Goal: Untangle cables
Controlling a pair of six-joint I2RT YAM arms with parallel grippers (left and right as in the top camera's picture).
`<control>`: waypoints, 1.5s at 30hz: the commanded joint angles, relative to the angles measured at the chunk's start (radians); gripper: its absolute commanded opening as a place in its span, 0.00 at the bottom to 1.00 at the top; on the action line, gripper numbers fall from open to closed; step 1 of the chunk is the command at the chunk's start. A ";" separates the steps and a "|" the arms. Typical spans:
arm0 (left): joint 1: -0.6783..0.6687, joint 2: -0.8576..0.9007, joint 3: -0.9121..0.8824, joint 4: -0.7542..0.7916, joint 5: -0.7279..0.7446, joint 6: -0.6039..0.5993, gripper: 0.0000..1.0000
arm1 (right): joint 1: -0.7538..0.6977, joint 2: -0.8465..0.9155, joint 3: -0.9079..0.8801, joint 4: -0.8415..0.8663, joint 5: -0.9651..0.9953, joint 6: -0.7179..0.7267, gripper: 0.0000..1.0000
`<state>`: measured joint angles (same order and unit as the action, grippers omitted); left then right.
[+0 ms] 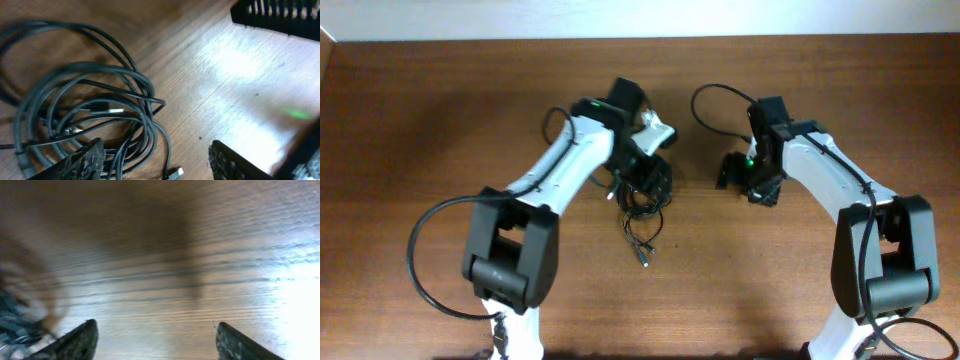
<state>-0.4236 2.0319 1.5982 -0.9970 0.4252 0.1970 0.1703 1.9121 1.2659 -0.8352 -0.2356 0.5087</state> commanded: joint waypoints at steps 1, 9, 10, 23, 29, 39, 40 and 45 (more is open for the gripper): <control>-0.074 -0.013 -0.059 0.043 -0.134 -0.040 0.67 | -0.002 0.008 -0.098 0.047 0.023 -0.003 0.78; -0.144 -0.013 -0.206 0.232 -0.277 -0.142 0.59 | -0.001 0.008 -0.196 0.152 0.023 0.008 0.75; -0.144 -0.013 -0.211 0.238 -0.286 -0.142 0.47 | -0.002 0.008 -0.196 0.152 0.023 0.008 0.75; -0.004 -0.062 -0.101 0.181 -0.063 -0.101 0.00 | 0.000 0.008 -0.196 0.145 -0.078 0.007 0.74; 0.244 -0.061 -0.121 0.113 0.480 0.152 0.00 | 0.000 0.008 -0.196 0.202 -0.504 -0.155 0.76; 0.372 -0.061 -0.141 0.094 0.681 0.228 0.00 | 0.013 0.008 -0.196 0.546 -1.022 -0.242 0.47; 0.372 -0.061 -0.141 0.094 0.682 0.228 0.00 | 0.020 0.008 -0.196 0.563 -1.022 -0.239 0.50; 0.359 -0.061 -0.141 0.087 0.686 0.228 0.00 | 0.078 0.008 -0.196 0.834 -0.940 -0.012 0.56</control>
<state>-0.0536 2.0006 1.4647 -0.9058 1.0706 0.4015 0.2276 1.9182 1.0622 -0.0639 -1.2167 0.3573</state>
